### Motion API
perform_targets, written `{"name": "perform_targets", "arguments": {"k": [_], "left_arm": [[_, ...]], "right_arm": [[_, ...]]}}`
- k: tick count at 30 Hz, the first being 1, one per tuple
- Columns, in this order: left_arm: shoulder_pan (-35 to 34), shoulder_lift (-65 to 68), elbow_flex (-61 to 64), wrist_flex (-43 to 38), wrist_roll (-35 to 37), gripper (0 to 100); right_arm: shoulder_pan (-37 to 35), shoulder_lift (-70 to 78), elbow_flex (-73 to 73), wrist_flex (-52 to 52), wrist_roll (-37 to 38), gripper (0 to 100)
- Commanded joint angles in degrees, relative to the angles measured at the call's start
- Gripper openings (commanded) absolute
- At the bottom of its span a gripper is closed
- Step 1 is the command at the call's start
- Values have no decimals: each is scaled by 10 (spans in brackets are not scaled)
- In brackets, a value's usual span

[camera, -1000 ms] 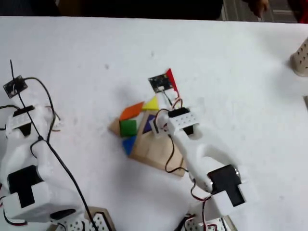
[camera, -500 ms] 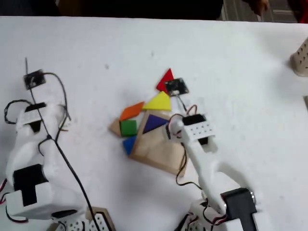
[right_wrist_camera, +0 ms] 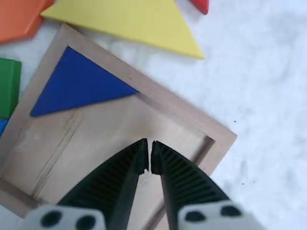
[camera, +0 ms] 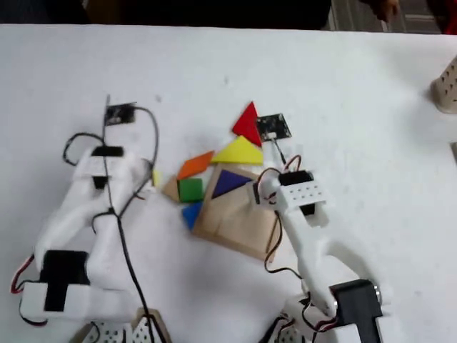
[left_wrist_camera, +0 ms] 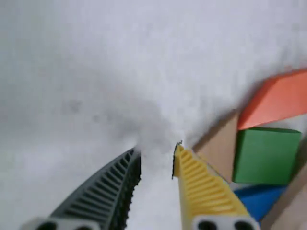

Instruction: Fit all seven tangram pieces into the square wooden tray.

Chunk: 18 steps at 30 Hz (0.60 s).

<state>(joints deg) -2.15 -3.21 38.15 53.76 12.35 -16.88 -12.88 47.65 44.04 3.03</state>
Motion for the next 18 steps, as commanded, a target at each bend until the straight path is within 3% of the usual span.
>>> {"name": "perform_targets", "arguments": {"k": [1, 12, 18], "left_arm": [[65, -38, -17, 2, 45, 130], [85, -36, 19, -69, 137, 188], [70, -36, 47, -89, 137, 199]], "right_arm": [[6, -28, -2, -9, 2, 17], [5, -28, -2, -10, 2, 17], [5, -28, -2, -10, 2, 17]]}}
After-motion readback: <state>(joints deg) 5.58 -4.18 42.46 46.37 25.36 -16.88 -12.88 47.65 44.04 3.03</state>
